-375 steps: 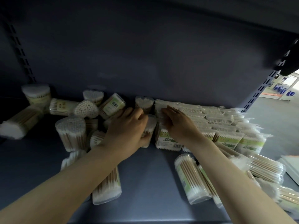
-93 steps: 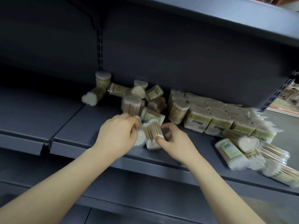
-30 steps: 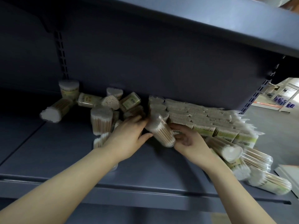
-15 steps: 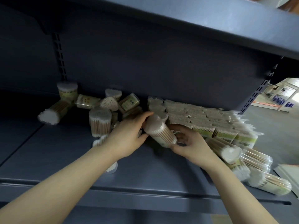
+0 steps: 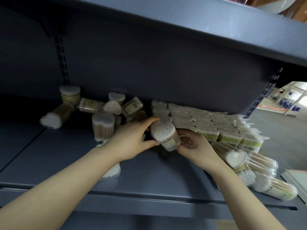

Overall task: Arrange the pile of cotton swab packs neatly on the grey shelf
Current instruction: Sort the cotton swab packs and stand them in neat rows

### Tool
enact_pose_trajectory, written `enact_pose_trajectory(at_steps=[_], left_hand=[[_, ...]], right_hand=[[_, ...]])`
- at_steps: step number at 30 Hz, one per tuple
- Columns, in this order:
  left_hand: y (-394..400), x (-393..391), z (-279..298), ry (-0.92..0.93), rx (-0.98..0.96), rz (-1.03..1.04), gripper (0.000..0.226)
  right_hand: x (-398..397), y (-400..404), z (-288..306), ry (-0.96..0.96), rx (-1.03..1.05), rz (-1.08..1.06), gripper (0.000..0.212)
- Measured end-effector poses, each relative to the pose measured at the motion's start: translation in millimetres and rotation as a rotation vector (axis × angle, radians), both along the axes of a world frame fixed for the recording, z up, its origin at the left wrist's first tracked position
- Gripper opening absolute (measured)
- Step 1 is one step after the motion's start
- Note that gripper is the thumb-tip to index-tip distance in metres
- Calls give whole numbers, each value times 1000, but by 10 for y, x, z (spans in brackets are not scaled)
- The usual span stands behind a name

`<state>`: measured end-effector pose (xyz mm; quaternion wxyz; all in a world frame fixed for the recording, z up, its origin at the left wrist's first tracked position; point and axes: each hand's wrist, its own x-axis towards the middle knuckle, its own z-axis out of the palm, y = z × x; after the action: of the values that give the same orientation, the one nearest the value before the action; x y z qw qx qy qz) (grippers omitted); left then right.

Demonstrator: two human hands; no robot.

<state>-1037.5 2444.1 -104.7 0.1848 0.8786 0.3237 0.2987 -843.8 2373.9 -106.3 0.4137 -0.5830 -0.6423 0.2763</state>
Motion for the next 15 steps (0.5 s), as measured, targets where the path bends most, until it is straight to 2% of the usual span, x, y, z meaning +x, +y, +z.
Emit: enact_pose_trajectory(at_steps=[2,8,15], left_hand=[[-5,6,-5,-39,-44,-4,67],[-26,53,27,-234,-249,-33,63],[-8,117,30,-314,-251,10,41]], right_hand=[[0,0,8,3,4,-11,49],[-29,-18,42,55,28,29,42],[-77,-15,69,65,44,69,56]])
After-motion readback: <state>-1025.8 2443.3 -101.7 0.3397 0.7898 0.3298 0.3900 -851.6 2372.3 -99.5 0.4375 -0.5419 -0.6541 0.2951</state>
